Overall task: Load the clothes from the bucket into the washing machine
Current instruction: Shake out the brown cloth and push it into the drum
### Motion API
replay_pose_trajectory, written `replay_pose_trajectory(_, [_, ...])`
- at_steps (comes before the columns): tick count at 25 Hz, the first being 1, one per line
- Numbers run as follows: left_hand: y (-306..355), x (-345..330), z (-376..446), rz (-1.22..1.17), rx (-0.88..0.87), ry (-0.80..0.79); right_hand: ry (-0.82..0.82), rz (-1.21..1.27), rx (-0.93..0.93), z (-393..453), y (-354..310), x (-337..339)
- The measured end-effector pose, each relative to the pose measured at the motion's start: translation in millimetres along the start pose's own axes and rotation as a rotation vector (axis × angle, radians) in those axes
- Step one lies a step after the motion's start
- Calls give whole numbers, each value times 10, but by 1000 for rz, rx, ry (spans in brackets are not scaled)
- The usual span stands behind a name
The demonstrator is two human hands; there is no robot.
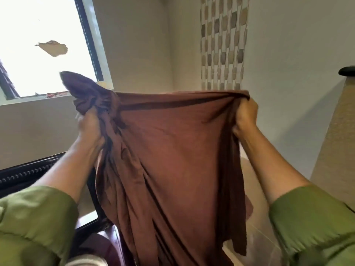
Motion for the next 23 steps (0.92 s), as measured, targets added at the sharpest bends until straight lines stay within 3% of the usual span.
replay_pose_trajectory(1, [-172, -144, -80, -106, 82, -34, -52, 387, -203, -226, -22, -391])
replay_pose_trajectory(2, [-421, -364, -195, -107, 171, -98, -188, 580, -341, -517, -119, -823])
replay_pose_trajectory(3, [-660, -619, -376, -60, 253, -185, -331, 506, -329, -785, -237, -1132])
replay_pose_trajectory(5, [-1008, -1008, -706, 27, 390, -313, -694, -123, 152, -1181, -439, -1589])
replay_pose_trajectory(6, [-1117, -1131, -783, 20, 455, -361, -750, -441, 420, -1238, -496, -1711])
replay_pose_trajectory(8, [-1084, -1186, -834, 132, 390, -408, -810, -670, 592, -1209, -510, -1775])
replay_pose_trajectory(10, [-1045, -1243, -752, 84, 444, -497, -810, -568, 550, -1081, -507, -1691])
replay_pose_trajectory(12, [-994, -1249, -726, 260, 376, -468, -734, -395, 462, -994, -386, -1491])
replay_pose_trajectory(15, [-882, -1286, -762, 468, 283, -427, -772, -498, 640, -1007, -368, -1330])
replay_pose_trajectory(19, [-861, -1314, -798, 623, 244, -418, -816, -209, 466, -994, -348, -1169])
replay_pose_trajectory(21, [-836, -1273, -755, 636, 215, -351, -935, -225, 459, -1031, -293, -1129])
replay_pose_trajectory(23, [-796, -1222, -719, 633, 192, -317, -1041, -140, 208, -1056, -143, -1081])
Point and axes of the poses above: each hand's wrist, its own z-axis towards the middle knuckle, its own x-axis out of the back of the hand, y = z × x, the point moved 8 cm from there along z, towards the middle knuckle, and after that the axes turned 14 degrees about x, right-handed, at the moved point
